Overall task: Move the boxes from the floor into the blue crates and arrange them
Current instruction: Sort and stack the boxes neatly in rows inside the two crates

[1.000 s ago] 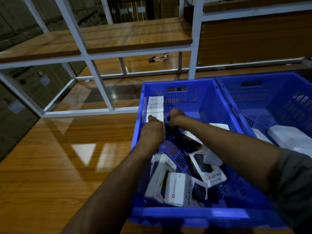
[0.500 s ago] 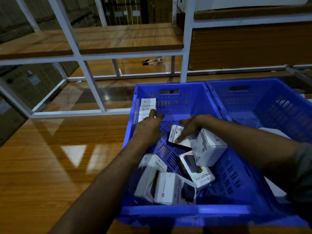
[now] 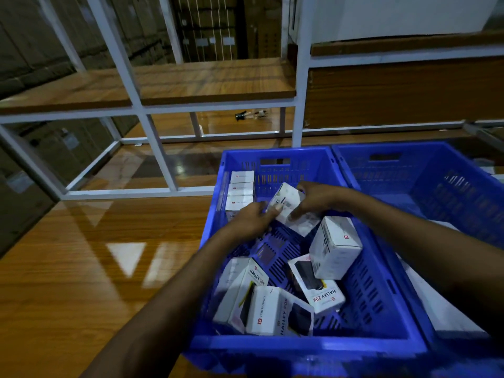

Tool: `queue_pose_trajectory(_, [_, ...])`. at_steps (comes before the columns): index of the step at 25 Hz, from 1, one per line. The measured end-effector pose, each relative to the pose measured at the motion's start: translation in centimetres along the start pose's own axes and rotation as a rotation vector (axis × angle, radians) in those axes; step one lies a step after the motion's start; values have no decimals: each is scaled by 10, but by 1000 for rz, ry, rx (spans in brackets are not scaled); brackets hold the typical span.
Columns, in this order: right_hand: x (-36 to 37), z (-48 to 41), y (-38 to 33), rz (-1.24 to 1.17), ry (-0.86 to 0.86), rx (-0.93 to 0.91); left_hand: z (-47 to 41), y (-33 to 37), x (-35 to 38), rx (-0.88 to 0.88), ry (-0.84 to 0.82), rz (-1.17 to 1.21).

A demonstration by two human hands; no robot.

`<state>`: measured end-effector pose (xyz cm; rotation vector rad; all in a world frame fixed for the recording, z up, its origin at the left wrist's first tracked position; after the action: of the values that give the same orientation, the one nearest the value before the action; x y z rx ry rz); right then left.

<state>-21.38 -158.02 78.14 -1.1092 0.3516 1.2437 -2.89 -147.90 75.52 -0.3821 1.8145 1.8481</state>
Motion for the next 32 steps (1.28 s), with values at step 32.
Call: queue_pose_trajectory(32, [-34, 5, -7, 108, 247, -308, -56, 17, -23, 317, 296, -266])
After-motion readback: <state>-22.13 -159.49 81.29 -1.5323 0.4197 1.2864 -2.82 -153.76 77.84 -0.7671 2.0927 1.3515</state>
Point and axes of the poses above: each hand's wrist, its own z-axis away from the middle knuckle, its own x-axis out of the palm, y = z × x, the point moved 1 cm from there along -z, towards the middle knuckle, and after that the axes turned 9 degrees about x, right-handed, at the moved point
